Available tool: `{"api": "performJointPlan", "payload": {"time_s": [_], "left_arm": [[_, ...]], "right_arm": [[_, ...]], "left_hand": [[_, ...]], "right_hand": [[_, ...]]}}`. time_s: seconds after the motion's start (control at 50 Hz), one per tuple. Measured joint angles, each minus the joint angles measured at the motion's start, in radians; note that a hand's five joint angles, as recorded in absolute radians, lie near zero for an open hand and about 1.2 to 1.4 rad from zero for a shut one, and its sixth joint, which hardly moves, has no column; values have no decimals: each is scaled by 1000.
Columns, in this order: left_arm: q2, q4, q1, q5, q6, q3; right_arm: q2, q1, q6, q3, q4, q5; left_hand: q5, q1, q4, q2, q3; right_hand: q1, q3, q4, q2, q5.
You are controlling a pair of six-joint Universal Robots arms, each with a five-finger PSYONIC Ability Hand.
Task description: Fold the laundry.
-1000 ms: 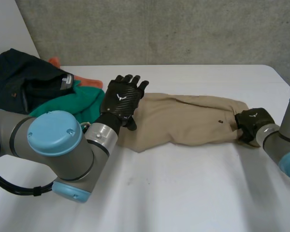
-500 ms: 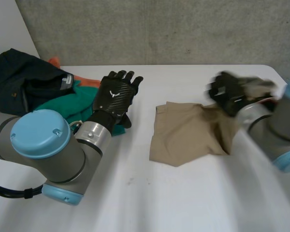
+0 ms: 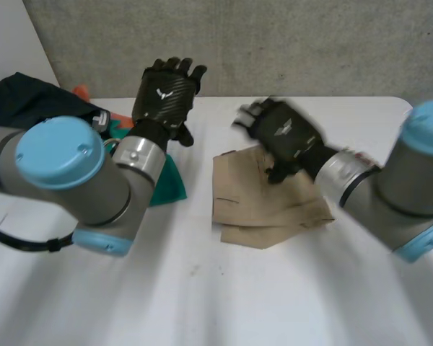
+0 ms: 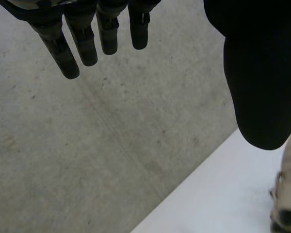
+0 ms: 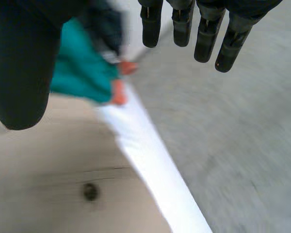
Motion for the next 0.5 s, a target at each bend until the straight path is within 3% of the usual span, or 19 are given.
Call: {"api": "performJointPlan", "payload": {"time_s": [0.04, 0.08, 0.22, 0.32, 0.5], "left_arm": [[-52, -51, -18, 4, -19, 92], [-103, -107, -35, 9, -37, 172], [-324, -339, -96, 44, -89, 479], [-461, -452, -119, 48, -96, 642], [-645, -633, -123, 13, -86, 820]], "right_arm": [[-41, -46, 180, -20, 21, 81], [-51, -78, 255, -38, 52, 135], [41, -141, 311, -170, 254, 258], [134, -142, 287, -258, 345, 251], [358, -137, 265, -427, 464, 154]], "left_hand": [[0, 2, 0, 0, 0], [0, 2, 0, 0, 0], [5, 18, 15, 16, 12], [5, 45, 34, 33, 25], [5, 48, 44, 40, 30]], "right_hand": [[0, 0, 0, 0, 0], [0, 0, 0, 0, 0], [0, 0, 0, 0, 0], [0, 0, 0, 0, 0], [0, 0, 0, 0, 0]]}}
